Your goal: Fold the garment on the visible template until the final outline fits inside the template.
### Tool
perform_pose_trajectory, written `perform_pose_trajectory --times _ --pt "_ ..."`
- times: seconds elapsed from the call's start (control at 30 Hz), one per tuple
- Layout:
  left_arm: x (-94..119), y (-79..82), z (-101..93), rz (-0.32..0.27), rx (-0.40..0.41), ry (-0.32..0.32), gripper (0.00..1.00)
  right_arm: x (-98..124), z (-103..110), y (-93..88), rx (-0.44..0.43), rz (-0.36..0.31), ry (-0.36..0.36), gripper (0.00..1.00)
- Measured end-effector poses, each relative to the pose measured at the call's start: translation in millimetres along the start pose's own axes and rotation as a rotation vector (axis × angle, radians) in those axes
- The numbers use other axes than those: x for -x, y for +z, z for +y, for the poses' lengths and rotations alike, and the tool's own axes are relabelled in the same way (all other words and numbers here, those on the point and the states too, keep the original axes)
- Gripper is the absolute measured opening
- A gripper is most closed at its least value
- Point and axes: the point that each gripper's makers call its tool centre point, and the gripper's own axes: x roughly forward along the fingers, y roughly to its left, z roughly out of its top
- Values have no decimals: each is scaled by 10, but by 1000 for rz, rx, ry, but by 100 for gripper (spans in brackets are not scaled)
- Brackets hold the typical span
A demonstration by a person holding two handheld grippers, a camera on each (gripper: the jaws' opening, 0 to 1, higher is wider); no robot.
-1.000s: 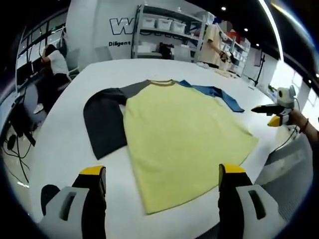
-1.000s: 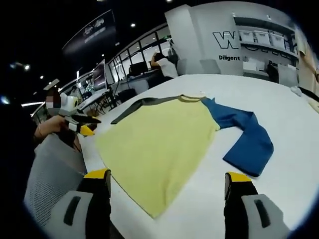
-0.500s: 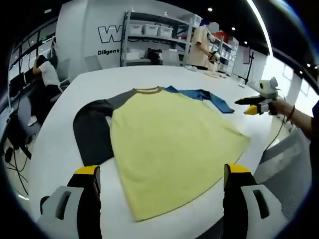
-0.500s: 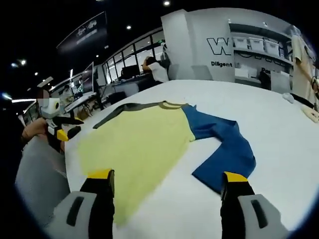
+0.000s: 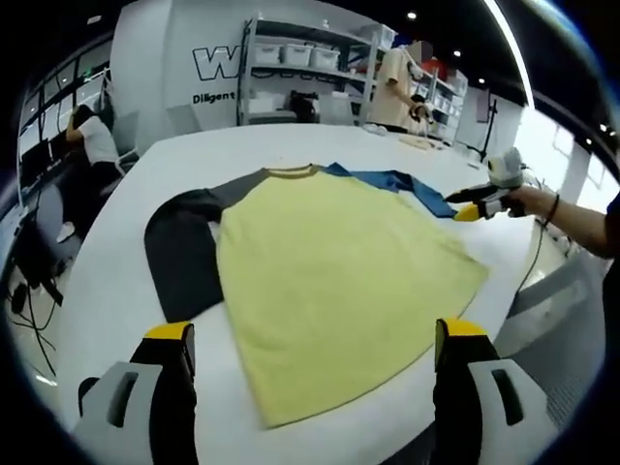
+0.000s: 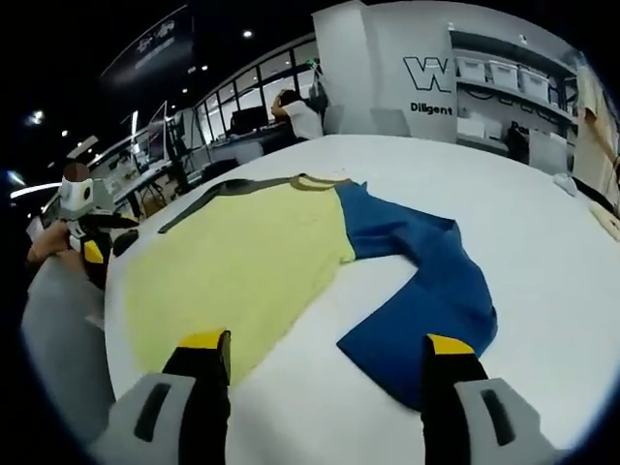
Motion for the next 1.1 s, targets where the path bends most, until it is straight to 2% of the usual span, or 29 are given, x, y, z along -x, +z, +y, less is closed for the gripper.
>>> perform_pose_trajectory --times 0.1,0.27,0.43,0.47,0.73,0.9,0.97,1.1 --pt "17 -2 27 -7 8 6 99 -68 -102 -54 29 40 -31 72" --pt "29 22 58 -17 -7 24 99 -103 -221 -69 13 55 -61 60" --pt "31 40 22 -24 -15 12 98 -98 -367 -146 61 101 -121 36" --pt "35 46 17 -25 -17 13 97 -95 -379 -126 75 90 -127 34" --pt "39 -13 58 -5 -15 18 93 -76 -366 -149 104 103 -122 19" --pt "37 -27 37 1 -25 13 91 -105 -289 -147 149 107 -99 1" --pt "36 -27 36 2 -30 13 91 -110 -334 -139 171 114 -117 0" --pt "39 -20 39 -2 -31 13 90 -111 -346 -138 159 116 -112 0"
